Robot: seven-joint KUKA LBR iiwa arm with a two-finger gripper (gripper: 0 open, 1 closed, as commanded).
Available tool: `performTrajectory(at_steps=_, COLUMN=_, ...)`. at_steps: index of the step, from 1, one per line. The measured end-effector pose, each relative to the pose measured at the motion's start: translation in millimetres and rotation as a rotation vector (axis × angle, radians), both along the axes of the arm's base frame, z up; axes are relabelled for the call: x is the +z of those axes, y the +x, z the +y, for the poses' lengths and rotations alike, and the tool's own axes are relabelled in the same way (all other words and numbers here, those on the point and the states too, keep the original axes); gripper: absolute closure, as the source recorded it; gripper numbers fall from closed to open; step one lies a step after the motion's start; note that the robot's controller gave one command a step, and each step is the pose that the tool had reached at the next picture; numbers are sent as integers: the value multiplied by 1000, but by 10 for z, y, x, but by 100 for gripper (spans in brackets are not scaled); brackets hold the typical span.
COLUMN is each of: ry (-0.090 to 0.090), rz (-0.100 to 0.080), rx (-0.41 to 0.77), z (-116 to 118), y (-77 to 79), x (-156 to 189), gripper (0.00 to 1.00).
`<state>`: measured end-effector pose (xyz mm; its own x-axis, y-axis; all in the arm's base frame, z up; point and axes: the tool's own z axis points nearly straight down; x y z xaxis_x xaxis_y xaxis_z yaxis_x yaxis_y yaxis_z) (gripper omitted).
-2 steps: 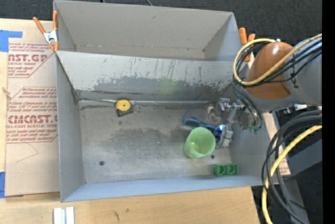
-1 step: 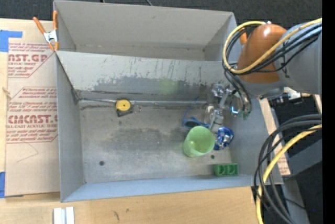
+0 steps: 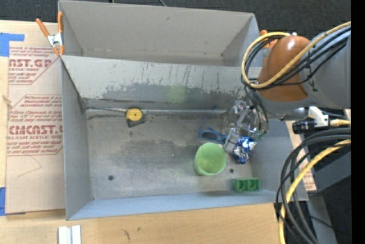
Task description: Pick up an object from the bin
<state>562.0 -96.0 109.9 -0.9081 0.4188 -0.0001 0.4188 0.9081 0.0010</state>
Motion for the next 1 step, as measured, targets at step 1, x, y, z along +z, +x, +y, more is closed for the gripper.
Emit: performTrajectory(at_steps=1, ry=-2, rz=-3, rx=-147, z=-270, y=-60, x=-400, gripper=0)
